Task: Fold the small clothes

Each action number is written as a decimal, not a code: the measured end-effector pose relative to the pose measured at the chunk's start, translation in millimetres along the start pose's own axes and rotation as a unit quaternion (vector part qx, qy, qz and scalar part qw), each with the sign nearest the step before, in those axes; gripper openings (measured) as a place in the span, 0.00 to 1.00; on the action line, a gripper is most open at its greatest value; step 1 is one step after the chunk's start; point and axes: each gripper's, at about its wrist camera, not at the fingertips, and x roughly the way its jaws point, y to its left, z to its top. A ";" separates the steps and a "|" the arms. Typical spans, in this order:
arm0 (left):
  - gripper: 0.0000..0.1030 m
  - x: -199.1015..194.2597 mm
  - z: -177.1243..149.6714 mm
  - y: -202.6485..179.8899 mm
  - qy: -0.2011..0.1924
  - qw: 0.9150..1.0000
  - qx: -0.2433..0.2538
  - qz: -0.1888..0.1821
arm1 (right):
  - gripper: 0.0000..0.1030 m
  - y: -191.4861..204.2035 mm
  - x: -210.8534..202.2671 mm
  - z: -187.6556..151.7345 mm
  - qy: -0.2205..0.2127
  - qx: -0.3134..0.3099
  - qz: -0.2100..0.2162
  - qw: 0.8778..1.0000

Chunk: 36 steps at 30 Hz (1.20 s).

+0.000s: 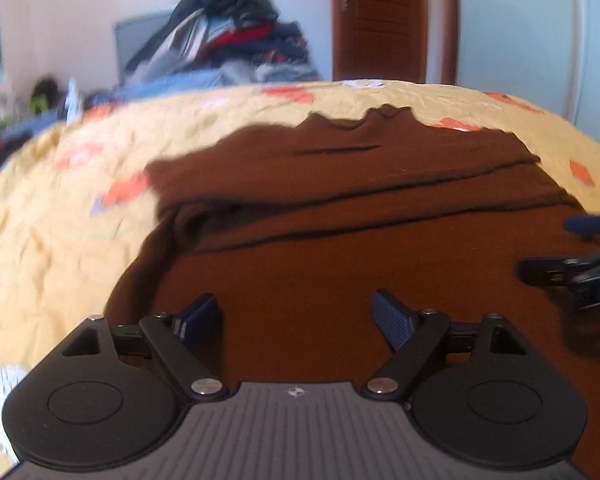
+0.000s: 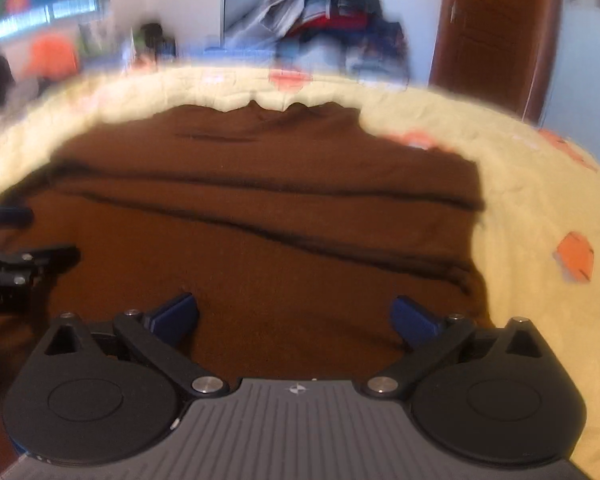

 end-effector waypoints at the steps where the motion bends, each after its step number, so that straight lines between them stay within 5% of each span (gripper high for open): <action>1: 0.92 -0.9 -1.3 7.1 0.004 1.000 -0.004 0.006 | 1.00 -7.9 -3.7 -1.6 0.003 0.006 -0.003 1.000; 6: 0.93 -11.9 -1.4 6.9 0.022 0.999 -0.010 0.040 | 1.00 -24.8 -18.8 -6.8 0.017 -0.007 -0.008 1.000; 9: 0.93 -17.2 -3.1 -5.6 0.040 0.998 -0.029 0.023 | 1.00 -9.7 -33.9 3.1 0.027 0.025 -0.015 0.999; 13: 0.94 -21.5 -18.7 -15.8 0.010 0.999 -0.028 0.039 | 1.00 17.2 -31.8 -8.6 0.048 0.007 0.004 0.999; 15: 0.99 -21.4 -21.6 -12.6 0.009 0.998 -0.043 0.044 | 1.00 22.0 -34.5 -28.2 -0.002 -0.016 -0.002 1.000; 36: 1.00 -23.8 -22.6 -11.9 0.007 0.998 -0.047 0.043 | 1.00 18.4 -35.2 -27.0 -0.005 -0.002 -0.003 1.000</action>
